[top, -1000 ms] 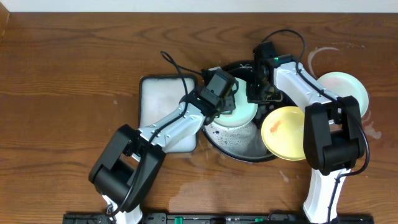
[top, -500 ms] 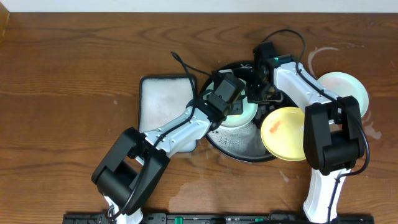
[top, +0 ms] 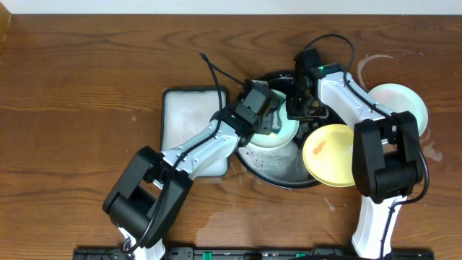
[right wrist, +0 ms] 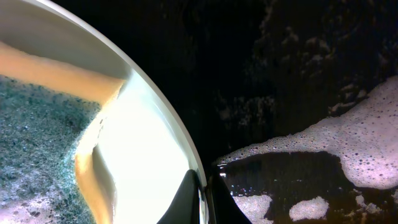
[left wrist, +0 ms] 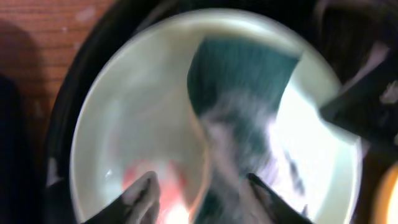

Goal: Clean dirty plates on tray and stack at the side

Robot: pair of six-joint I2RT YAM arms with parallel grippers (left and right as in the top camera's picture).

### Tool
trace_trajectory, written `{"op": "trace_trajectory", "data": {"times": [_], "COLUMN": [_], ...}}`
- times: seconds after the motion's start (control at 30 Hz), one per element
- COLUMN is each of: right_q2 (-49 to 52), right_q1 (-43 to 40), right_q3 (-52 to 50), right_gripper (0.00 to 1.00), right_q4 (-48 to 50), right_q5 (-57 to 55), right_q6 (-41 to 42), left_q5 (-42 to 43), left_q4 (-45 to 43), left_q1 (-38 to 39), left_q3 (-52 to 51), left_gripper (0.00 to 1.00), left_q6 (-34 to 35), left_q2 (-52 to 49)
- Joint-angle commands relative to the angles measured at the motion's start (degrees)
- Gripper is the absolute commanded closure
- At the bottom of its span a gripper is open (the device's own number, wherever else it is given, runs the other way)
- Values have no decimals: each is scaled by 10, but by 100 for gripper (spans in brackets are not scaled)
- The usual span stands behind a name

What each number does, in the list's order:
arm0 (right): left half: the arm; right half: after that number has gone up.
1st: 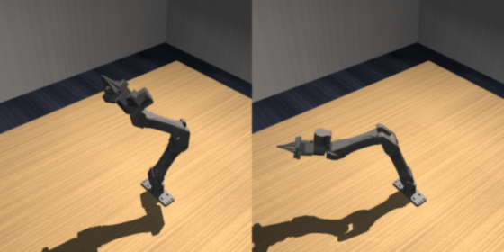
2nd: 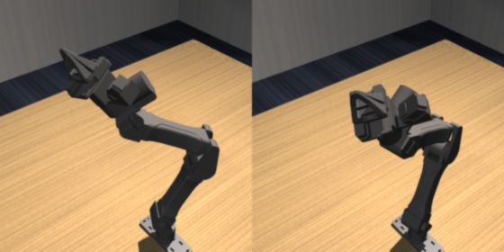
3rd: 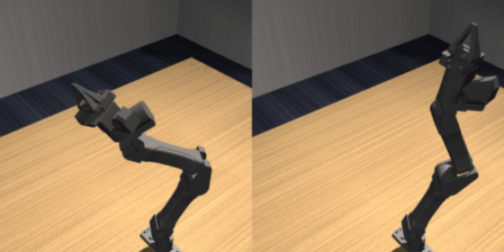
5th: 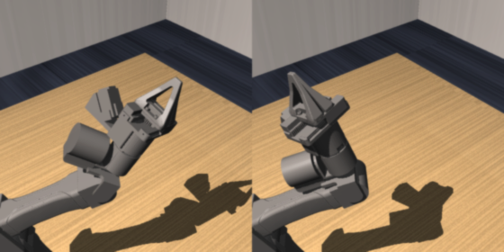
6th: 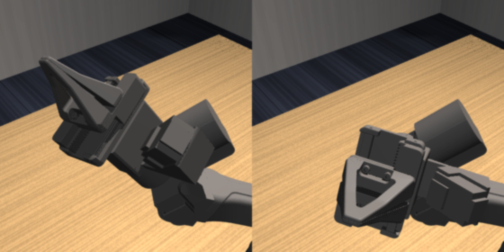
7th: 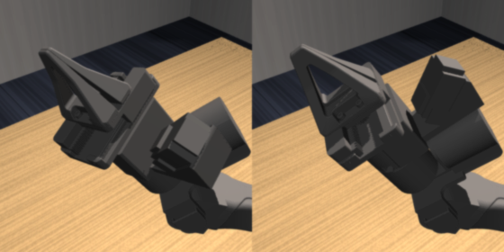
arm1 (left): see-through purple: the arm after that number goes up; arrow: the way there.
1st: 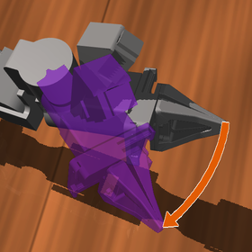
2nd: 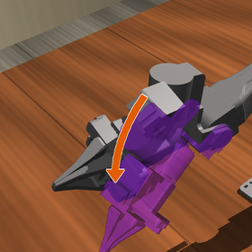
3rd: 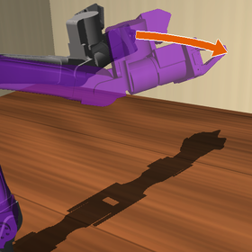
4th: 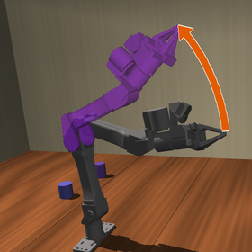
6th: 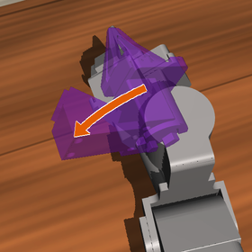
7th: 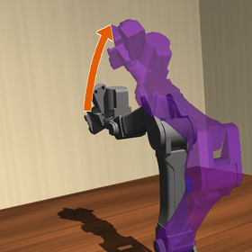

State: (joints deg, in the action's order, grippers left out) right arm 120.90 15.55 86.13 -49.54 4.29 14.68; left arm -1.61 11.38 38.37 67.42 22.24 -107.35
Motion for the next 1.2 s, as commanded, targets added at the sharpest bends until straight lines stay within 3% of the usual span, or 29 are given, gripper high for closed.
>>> {"op": "trace_trajectory", "data": {"times": [0.0,0.17,0.23,0.27,0.37,0.73,1.17], "right_q2": [17,17,17,17,17,17,17], "right_q1": [-6,-6,-6,-6,-6,-6,-6], "right_q3": [-10,-10,-10,-10,-10,-10,-10], "right_gripper": [99,99,99,99,99,99,99], "right_q4": [-6,-6,-6,-6,-6,-8,-7], "right_q5": [-6,-6,-6,-6,-5,-6,-6], "right_q6": [9,9,9,9,9,9,9], "left_q5": [12,42,127,178,248,251,214], "left_q4": [56,187,201,201,203,179,139], "left_q1": [-5,-28,-47,-59,-87,-71,-71], "left_q3": [54,155,168,168,168,168,168], "left_gripper": [56,56,55,49,47,47,48], "left_q6": [-75,-113,-135,-147,-150,-180,-180], "left_q2": [15,15,15,14,-10,-109,-110]}}
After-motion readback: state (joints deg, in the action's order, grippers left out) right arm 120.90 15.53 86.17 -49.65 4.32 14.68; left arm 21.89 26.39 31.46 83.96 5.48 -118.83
